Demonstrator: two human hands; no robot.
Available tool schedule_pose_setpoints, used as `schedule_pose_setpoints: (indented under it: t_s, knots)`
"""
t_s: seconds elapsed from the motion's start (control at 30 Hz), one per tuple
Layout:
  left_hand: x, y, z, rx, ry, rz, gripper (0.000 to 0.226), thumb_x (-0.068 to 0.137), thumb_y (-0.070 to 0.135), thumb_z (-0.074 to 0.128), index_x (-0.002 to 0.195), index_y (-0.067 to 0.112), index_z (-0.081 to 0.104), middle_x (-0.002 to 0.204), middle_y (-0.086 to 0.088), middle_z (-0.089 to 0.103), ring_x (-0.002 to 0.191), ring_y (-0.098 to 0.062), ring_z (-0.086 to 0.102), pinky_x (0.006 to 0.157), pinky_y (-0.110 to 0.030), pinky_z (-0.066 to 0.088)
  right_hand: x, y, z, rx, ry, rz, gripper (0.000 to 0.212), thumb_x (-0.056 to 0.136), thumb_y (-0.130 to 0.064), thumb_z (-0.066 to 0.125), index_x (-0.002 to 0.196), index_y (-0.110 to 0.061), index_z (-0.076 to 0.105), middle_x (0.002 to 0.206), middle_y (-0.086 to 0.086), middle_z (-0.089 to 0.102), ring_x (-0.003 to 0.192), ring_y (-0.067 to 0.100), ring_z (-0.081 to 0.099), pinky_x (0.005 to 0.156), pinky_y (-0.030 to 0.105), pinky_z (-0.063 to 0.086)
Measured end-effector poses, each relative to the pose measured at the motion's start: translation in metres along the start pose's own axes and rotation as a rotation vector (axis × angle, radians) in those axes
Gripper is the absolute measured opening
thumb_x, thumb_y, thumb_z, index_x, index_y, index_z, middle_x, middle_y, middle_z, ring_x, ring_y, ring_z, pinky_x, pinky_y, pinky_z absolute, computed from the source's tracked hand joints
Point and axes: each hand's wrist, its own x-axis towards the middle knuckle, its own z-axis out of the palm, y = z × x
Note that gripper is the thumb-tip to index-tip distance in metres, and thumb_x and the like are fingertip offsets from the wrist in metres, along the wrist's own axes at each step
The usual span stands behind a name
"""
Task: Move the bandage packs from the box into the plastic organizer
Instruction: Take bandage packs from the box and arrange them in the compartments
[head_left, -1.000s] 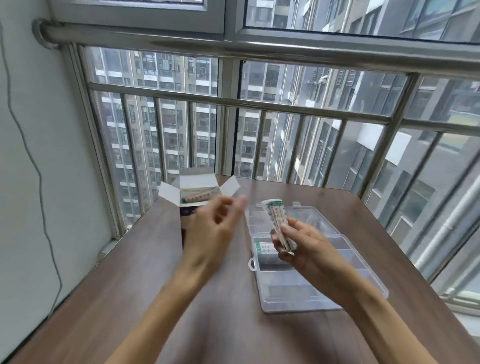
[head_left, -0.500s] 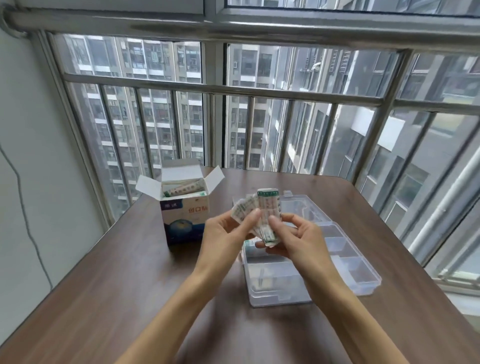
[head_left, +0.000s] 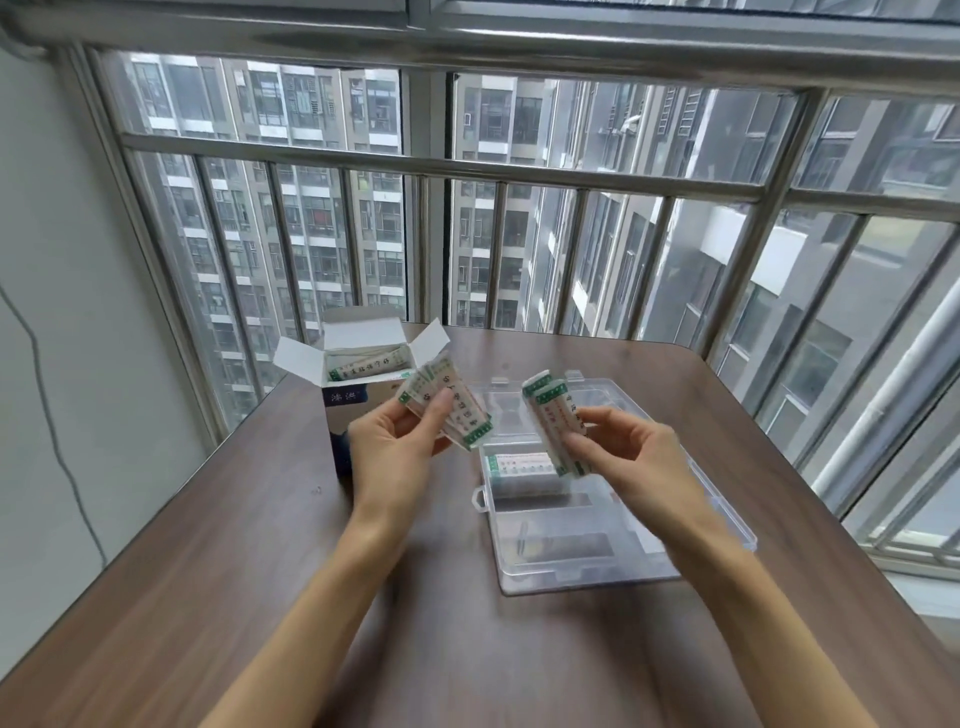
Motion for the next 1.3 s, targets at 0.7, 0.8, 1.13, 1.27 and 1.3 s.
schedule_pose_setpoints:
  t_s: [0.7,0.8,1.13,1.27,1.3]
  knots:
    - [0.008,-0.008,-0.007,-0.016,0.073,0.010,0.010,0.088,0.005,0.065,0.094,0.010,0.070,0.073,0.008,0.074,0.070,-0.003,0.069,0.062,-0.015,0.054,0.040,-0.021,0.012,-1.023,-0.403,0.089,0.026,0.086,-0.009,0.062,0.111,-0.013,0.070,0.111,0.007,0.069,0.095,0.017,0.064,0.077,0.026,0.055]
    - [0.009,-0.009,-0.007,-0.022,0.074,0.004,0.011,0.088,0.005,0.065,0.097,0.008,0.070,0.074,0.008,0.073,0.069,-0.003,0.069,0.062,-0.015,0.054,0.042,-0.025,0.014,-1.125,-0.475,0.111,0.025,0.085,-0.022,0.067,0.109,-0.015,0.071,0.111,0.005,0.069,0.099,0.019,0.063,0.085,0.030,0.053]
    - [0.010,-0.013,-0.007,-0.028,0.062,0.000,0.016,0.087,0.004,0.065,0.102,0.004,0.070,0.088,0.001,0.074,0.074,-0.006,0.069,0.068,-0.020,0.057,0.041,-0.018,0.021,-1.179,-0.521,0.015,0.018,0.085,-0.020,0.067,0.101,-0.016,0.074,0.099,0.000,0.072,0.088,0.015,0.065,0.074,0.025,0.051]
    - [0.009,-0.014,-0.006,-0.021,0.044,-0.005,0.014,0.087,0.003,0.065,0.099,0.005,0.070,0.081,0.005,0.074,0.072,-0.006,0.069,0.067,-0.019,0.057,0.035,-0.022,0.022,-1.458,-0.505,-0.277,0.016,0.086,-0.032,0.065,0.096,-0.027,0.075,0.098,-0.004,0.072,0.085,0.020,0.065,0.068,0.024,0.048]
    - [0.009,-0.015,-0.006,-0.017,0.042,-0.005,0.013,0.087,0.003,0.065,0.098,0.006,0.071,0.079,0.005,0.074,0.072,-0.006,0.069,0.067,-0.019,0.057,0.035,-0.024,0.023,-1.537,-0.548,-0.343,0.018,0.088,-0.034,0.061,0.100,-0.028,0.073,0.101,-0.003,0.071,0.082,0.022,0.064,0.064,0.024,0.044]
